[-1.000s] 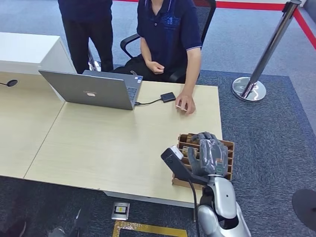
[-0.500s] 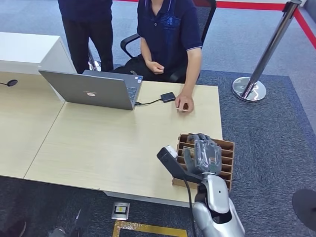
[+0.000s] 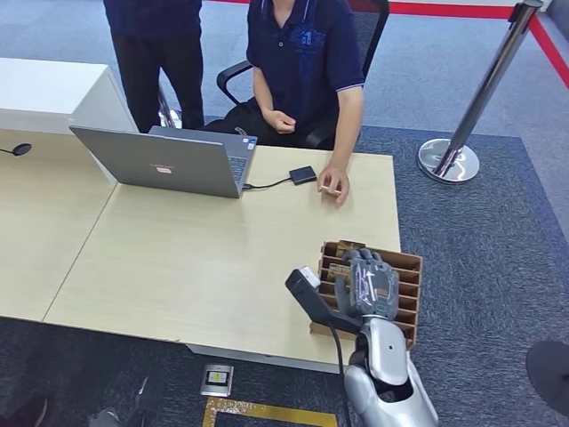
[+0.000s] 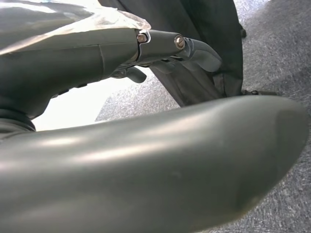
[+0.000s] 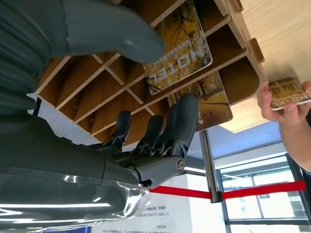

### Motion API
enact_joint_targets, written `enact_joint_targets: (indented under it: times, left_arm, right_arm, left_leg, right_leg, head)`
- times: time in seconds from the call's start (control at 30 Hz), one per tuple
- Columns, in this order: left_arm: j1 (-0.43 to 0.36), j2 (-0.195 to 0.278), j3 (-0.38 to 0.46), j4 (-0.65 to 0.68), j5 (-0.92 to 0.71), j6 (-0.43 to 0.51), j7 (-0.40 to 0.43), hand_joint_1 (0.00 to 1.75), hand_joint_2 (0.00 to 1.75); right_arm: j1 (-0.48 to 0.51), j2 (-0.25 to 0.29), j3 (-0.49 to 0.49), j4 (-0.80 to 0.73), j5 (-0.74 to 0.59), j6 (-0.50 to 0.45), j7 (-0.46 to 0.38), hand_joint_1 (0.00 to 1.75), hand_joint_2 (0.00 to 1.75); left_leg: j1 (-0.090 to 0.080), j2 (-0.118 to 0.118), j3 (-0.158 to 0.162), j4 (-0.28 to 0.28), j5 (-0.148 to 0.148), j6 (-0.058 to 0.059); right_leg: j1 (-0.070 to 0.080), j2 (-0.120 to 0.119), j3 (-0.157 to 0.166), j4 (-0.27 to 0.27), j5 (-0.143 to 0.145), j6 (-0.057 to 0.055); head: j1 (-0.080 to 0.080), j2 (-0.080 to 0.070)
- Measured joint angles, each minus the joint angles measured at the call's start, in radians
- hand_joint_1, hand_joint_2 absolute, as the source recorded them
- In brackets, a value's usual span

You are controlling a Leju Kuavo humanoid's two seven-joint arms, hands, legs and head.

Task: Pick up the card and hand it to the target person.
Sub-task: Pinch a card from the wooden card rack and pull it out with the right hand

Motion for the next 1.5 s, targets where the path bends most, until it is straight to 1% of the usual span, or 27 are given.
enact_joint_targets:
  times: [0.37, 0.5, 1.07, 1.3, 1.5]
  left_arm:
    - [0.0, 0.0, 0.0, 0.001, -0.001, 0.0, 0.0, 0.0, 0.0]
    - [0.0, 0.0, 0.0, 0.001, 0.0, -0.001, 0.0, 0.0, 0.0]
    - [0.0, -0.001, 0.0, 0.001, 0.01, -0.002, 0.003, 0.0, 0.0]
    - [0.0, -0.001, 0.0, 0.001, 0.009, -0.002, 0.003, 0.0, 0.0]
    - [0.0, -0.001, 0.0, 0.001, 0.01, -0.002, 0.005, 0.0, 0.0]
  right_arm:
    - [0.0, 0.007, -0.008, 0.014, 0.019, 0.0, 0.011, 0.75, 1.75]
    - [0.0, 0.01, -0.01, 0.017, 0.021, -0.001, 0.01, 0.77, 1.75]
    - [-0.014, 0.042, -0.026, 0.067, 0.025, -0.006, -0.019, 0.82, 1.75]
    - [-0.022, 0.05, -0.029, 0.088, 0.025, -0.015, -0.025, 0.89, 1.75]
    - [-0.024, 0.056, -0.033, 0.094, 0.029, -0.016, -0.025, 1.03, 1.75]
  left_leg:
    - [0.0, 0.0, 0.0, 0.0, 0.0, 0.0]
    - [0.0, 0.0, 0.0, 0.0, 0.0, 0.0]
    - [0.0, 0.0, 0.0, 0.0, 0.0, 0.0]
    - [0.0, 0.0, 0.0, 0.0, 0.0, 0.0]
    - [0.0, 0.0, 0.0, 0.0, 0.0, 0.0]
  right_leg:
    - [0.0, 0.0, 0.0, 0.0, 0.0, 0.0]
    - [0.0, 0.0, 0.0, 0.0, 0.0, 0.0]
    - [0.0, 0.0, 0.0, 0.0, 0.0, 0.0]
    - [0.0, 0.0, 0.0, 0.0, 0.0, 0.0]
    - [0.0, 0.0, 0.0, 0.0, 0.0, 0.0]
  head:
    - [0.0, 0.0]
    - [0.0, 0.0]
    - [0.0, 0.0]
    - [0.0, 0.0]
    - [0.0, 0.0]
